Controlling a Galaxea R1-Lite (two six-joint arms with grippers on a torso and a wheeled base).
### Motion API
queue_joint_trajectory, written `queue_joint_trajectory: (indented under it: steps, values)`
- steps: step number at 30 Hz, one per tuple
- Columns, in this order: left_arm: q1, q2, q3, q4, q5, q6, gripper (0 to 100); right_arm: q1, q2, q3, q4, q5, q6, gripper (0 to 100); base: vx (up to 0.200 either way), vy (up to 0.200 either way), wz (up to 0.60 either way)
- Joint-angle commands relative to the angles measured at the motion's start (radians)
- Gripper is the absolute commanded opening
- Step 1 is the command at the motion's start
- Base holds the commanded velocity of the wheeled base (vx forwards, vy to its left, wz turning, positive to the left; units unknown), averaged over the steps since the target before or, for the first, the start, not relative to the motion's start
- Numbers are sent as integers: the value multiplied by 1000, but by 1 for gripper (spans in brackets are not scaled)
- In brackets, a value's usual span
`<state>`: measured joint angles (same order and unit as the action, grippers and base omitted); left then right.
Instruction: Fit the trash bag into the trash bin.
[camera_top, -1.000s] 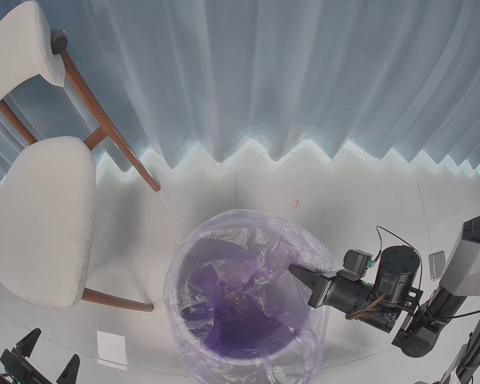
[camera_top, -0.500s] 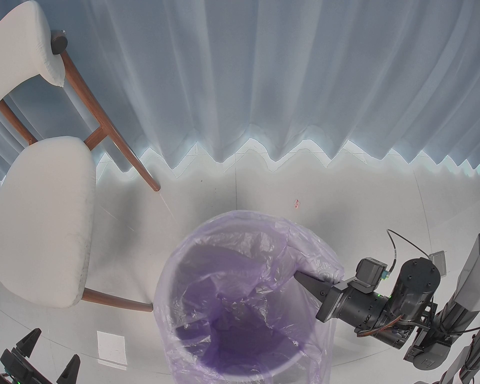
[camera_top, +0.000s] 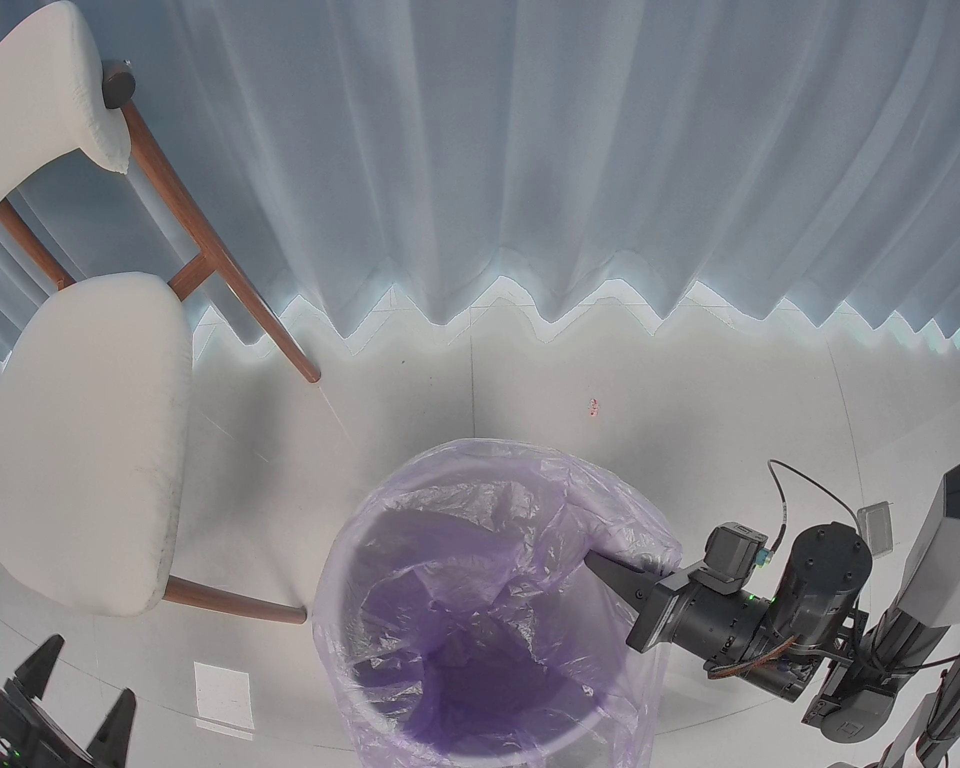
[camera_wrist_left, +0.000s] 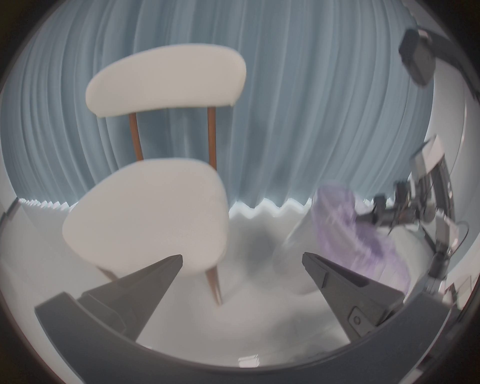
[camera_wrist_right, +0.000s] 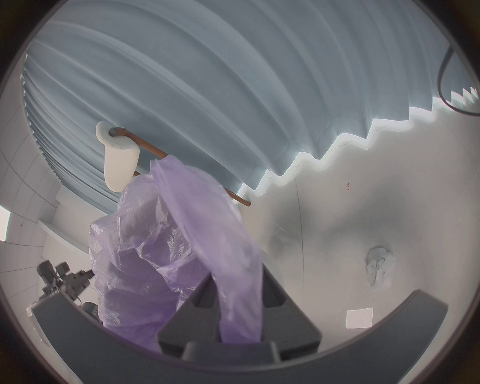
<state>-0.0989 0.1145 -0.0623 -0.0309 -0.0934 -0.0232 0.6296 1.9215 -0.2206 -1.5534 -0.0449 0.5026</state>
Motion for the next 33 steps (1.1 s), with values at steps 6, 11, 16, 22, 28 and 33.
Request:
queue_joint_trajectory:
  steps: [6, 11, 16, 22, 28, 33]
  values:
    - [-298, 672, -617, -110, -109, -365, 100, 5, -7, -16, -16, -16, 2, 0, 0, 0, 0]
    - [-338, 899, -654, -264, -287, -555, 100, 5, -39, -19, -14, -16, 13, 0, 0, 0, 0]
    - [-239, 1025, -603, -385, -376, -659, 100, 5, -62, -14, -14, 34, 86, 0, 0, 0, 0]
    - [-176, 1082, -524, -485, -428, -652, 100, 4, -45, -13, -14, 48, 125, 0, 0, 0, 0]
    - [-91, 1085, -468, -526, -559, -649, 100, -4, -44, -22, -14, 46, 128, 0, 0, 0, 0]
    - [-90, 1074, -413, -531, -658, -646, 100, -11, -55, -31, -16, 48, 134, 0, 0, 0, 0]
